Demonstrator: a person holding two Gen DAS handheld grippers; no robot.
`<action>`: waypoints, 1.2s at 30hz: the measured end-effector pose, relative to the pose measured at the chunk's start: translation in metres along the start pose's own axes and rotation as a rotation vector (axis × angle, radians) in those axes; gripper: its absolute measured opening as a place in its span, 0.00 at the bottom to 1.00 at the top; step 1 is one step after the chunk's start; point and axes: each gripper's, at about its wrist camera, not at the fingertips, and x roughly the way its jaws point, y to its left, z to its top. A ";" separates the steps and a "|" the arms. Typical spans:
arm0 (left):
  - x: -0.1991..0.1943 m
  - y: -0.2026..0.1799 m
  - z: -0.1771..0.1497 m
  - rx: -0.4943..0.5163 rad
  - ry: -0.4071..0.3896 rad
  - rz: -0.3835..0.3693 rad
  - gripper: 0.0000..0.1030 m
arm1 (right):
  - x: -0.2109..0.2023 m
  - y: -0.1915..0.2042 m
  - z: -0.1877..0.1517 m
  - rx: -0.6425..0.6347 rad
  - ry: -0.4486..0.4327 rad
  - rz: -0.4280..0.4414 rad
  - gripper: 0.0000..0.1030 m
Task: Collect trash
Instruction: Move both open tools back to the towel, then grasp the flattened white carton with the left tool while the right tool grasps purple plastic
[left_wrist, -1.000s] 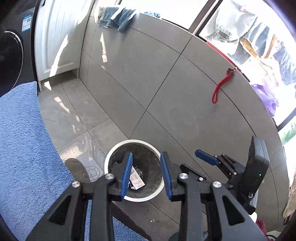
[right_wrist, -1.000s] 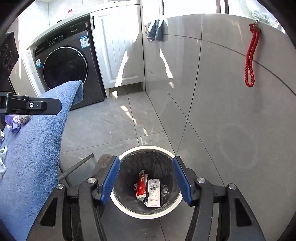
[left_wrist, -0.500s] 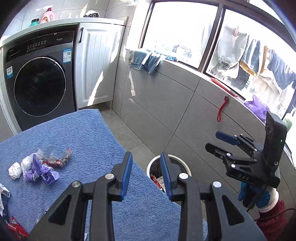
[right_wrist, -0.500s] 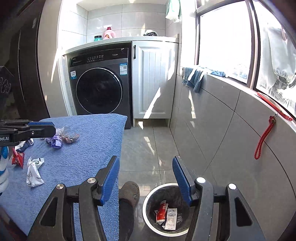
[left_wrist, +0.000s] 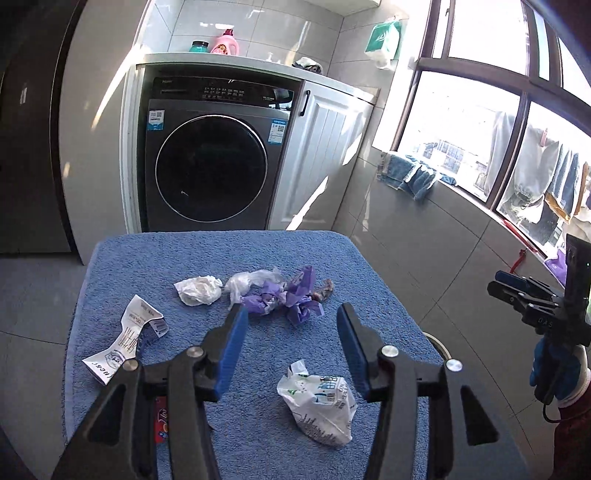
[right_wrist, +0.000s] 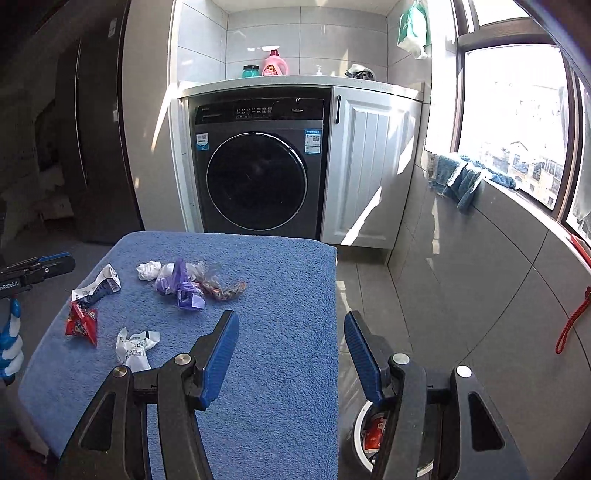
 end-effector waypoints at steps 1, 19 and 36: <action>-0.005 0.016 -0.003 -0.013 -0.004 0.019 0.47 | 0.004 0.008 0.003 -0.005 0.002 0.011 0.55; 0.015 0.153 -0.028 -0.021 0.138 0.138 0.64 | 0.106 0.099 0.026 -0.137 0.126 0.175 0.55; 0.137 0.167 -0.031 0.117 0.476 0.050 0.46 | 0.226 0.147 0.019 -0.227 0.287 0.264 0.55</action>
